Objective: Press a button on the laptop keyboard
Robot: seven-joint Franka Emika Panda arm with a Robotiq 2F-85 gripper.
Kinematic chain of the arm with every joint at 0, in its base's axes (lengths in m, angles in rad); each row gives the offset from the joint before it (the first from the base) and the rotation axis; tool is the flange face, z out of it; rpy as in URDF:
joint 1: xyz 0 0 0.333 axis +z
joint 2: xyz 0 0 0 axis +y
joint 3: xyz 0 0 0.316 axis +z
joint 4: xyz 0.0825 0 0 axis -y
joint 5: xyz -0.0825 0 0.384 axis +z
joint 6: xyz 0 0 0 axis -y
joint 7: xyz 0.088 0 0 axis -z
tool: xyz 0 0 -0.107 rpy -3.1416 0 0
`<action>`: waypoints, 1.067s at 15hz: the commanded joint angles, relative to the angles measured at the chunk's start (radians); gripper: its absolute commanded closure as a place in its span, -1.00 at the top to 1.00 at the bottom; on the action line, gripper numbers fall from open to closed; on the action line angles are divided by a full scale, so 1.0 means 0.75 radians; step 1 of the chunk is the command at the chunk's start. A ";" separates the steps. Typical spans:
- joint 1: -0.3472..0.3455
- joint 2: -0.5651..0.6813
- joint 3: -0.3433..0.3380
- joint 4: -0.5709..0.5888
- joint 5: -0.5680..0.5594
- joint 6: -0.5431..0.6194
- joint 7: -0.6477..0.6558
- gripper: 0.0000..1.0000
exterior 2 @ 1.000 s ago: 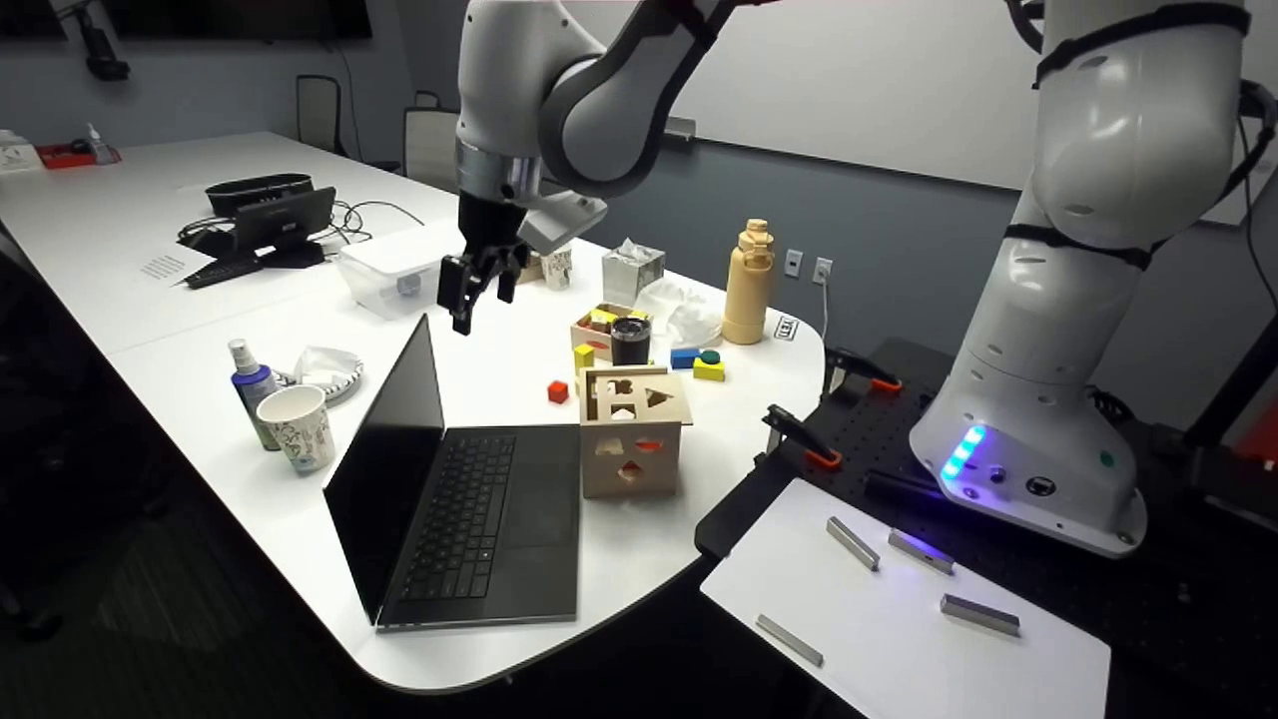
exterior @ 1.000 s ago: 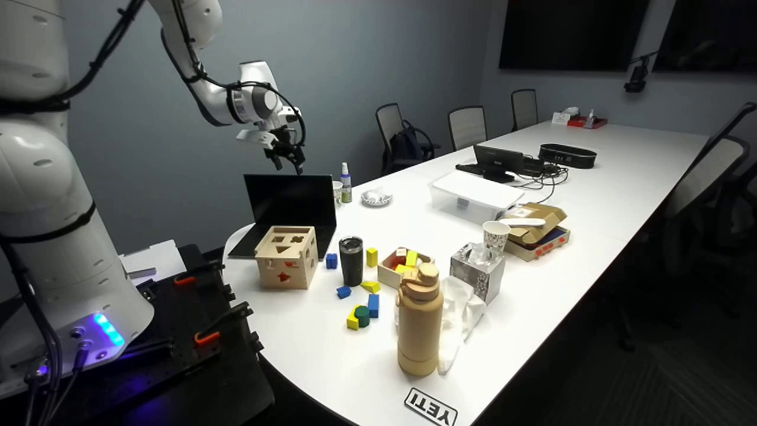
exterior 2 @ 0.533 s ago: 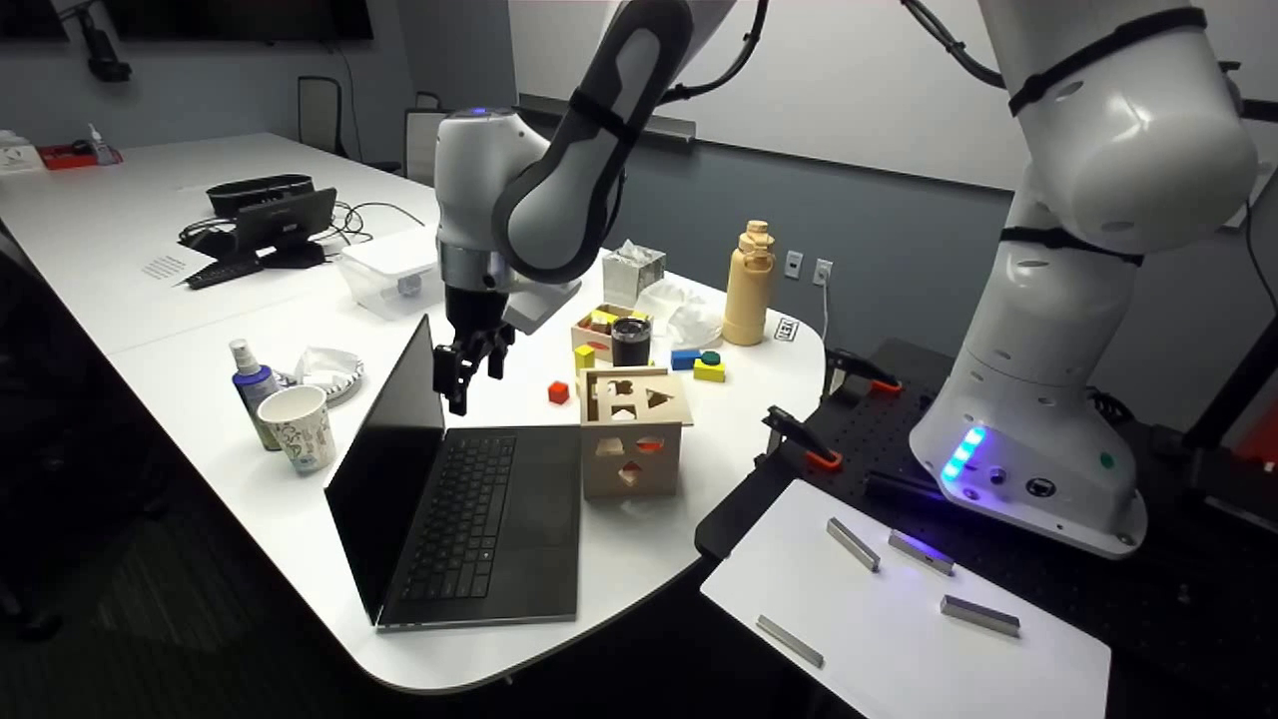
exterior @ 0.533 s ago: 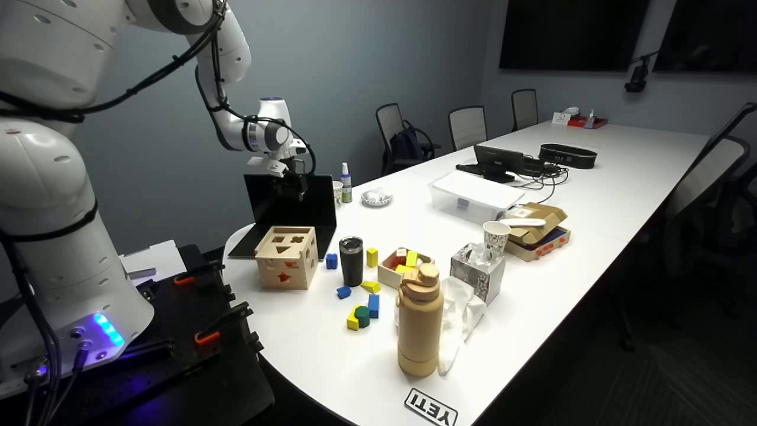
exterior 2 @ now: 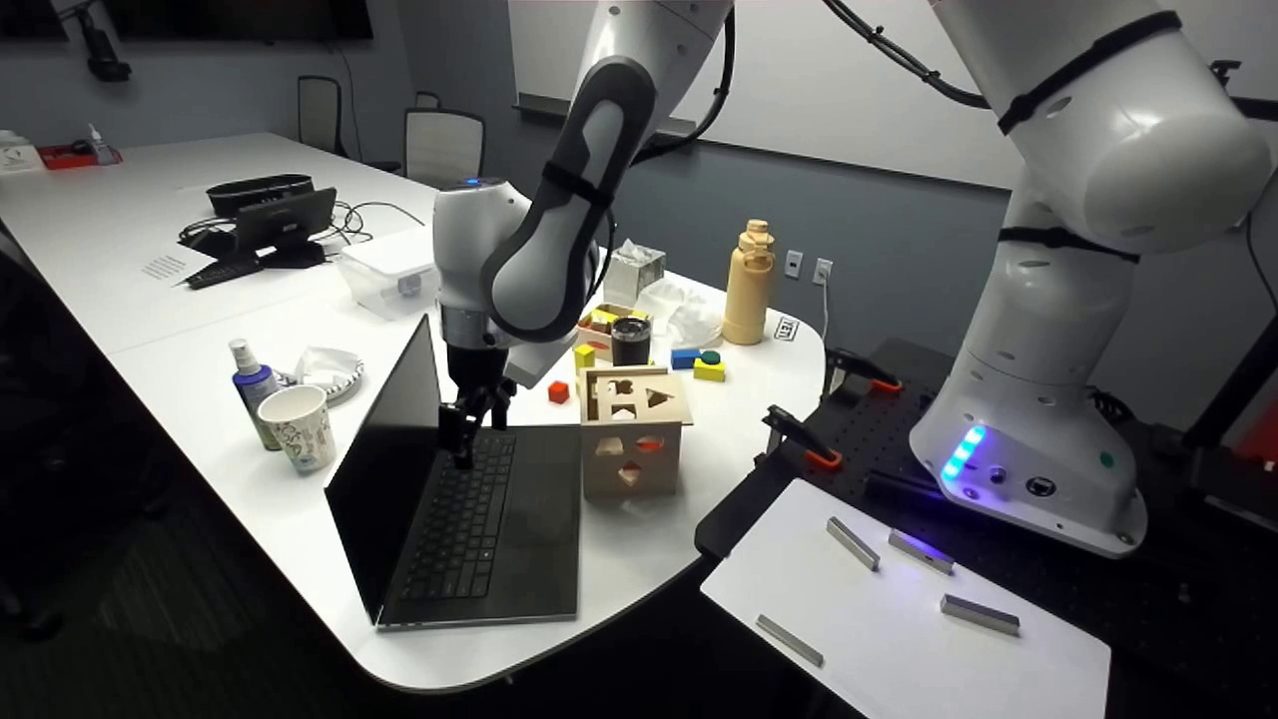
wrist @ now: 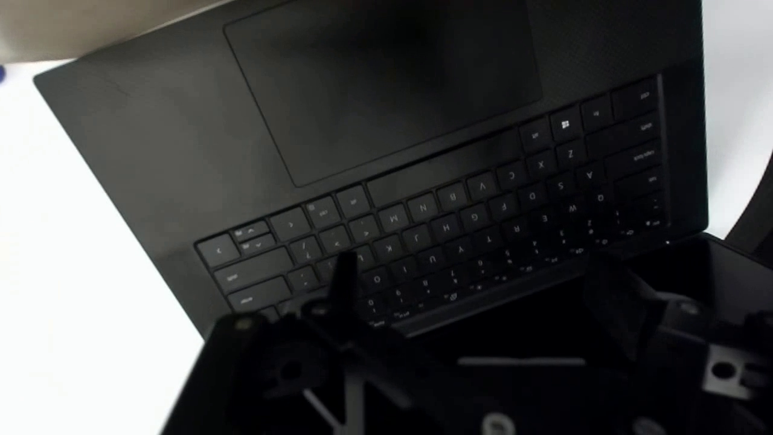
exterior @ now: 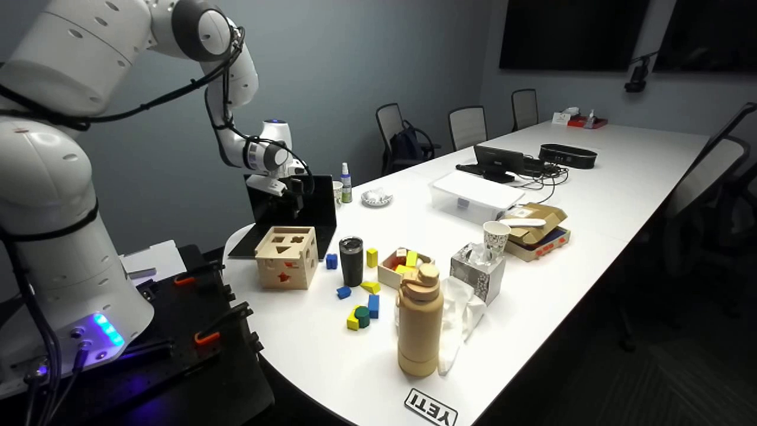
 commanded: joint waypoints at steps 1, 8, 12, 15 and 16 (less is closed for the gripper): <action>0.047 0.084 -0.033 0.067 0.054 0.047 -0.046 0.50; 0.061 0.196 -0.034 0.164 0.061 0.022 -0.056 -0.46; 0.057 0.246 -0.029 0.201 0.073 0.015 -0.051 -1.00; 0.041 0.279 -0.004 0.222 0.088 0.008 -0.078 -1.00; 0.042 0.289 -0.003 0.230 0.096 0.003 -0.088 -1.00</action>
